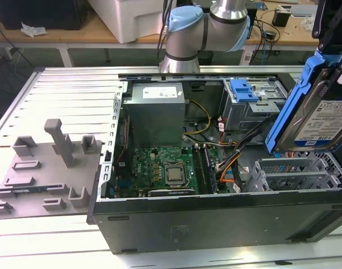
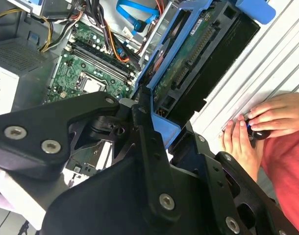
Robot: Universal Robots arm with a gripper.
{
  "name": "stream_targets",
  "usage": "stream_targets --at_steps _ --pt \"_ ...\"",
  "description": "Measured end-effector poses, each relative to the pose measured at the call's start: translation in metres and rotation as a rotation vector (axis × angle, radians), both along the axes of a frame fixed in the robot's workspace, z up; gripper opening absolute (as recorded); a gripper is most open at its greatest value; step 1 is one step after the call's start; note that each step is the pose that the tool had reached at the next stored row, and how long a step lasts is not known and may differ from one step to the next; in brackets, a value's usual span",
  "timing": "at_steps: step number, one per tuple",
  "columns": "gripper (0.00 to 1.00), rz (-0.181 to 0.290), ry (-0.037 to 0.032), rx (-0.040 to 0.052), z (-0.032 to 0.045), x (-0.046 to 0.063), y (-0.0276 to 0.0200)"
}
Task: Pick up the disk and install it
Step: 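Insert the disk into the insertion slot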
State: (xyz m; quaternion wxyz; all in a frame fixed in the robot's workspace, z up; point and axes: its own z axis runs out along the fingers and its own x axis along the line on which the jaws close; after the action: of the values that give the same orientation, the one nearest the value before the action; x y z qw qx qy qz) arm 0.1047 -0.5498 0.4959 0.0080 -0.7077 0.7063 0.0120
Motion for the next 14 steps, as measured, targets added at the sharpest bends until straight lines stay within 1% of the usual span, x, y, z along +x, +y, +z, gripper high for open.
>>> stream_targets --at_steps 6,14 --pt "0.37 0.000 0.0000 0.0017 -0.0025 0.0021 0.0000" --pt "0.37 0.000 0.0000 0.0023 -0.0078 0.0030 0.0005"
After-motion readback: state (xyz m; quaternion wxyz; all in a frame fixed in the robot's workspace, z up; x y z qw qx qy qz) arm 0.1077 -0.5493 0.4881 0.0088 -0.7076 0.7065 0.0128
